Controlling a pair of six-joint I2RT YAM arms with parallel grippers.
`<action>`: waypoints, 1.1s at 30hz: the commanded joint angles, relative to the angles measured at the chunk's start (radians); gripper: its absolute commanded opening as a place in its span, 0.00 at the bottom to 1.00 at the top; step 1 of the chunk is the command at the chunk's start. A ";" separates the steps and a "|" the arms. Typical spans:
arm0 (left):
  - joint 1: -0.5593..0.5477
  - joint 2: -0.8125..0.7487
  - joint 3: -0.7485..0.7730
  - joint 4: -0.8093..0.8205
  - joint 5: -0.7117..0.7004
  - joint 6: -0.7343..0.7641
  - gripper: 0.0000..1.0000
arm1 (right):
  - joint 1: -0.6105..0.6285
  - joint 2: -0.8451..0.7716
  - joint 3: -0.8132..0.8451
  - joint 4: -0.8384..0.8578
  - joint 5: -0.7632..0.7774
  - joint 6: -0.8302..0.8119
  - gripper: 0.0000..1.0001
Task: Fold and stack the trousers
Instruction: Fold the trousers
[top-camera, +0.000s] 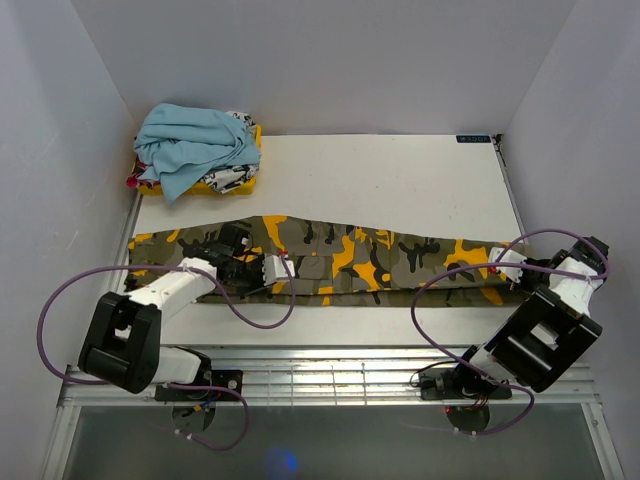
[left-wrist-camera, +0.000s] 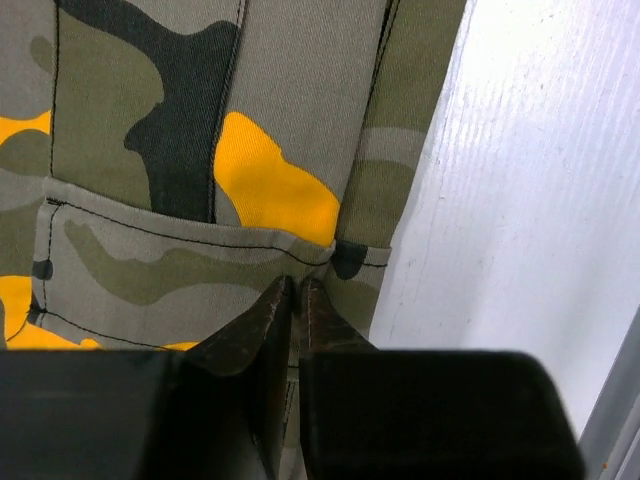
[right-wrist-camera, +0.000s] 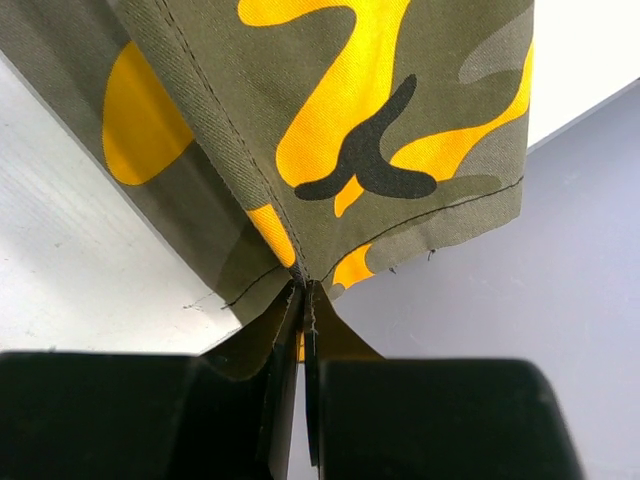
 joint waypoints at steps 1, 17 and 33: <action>-0.004 -0.016 -0.022 0.033 -0.025 -0.004 0.16 | 0.004 0.012 0.057 -0.003 -0.008 -0.213 0.08; -0.004 -0.040 -0.074 0.030 -0.017 0.004 0.27 | 0.021 0.026 0.108 -0.023 -0.018 -0.173 0.08; 0.169 -0.112 0.094 -0.028 0.086 -0.197 0.00 | 0.096 0.058 0.294 0.100 -0.081 0.060 0.08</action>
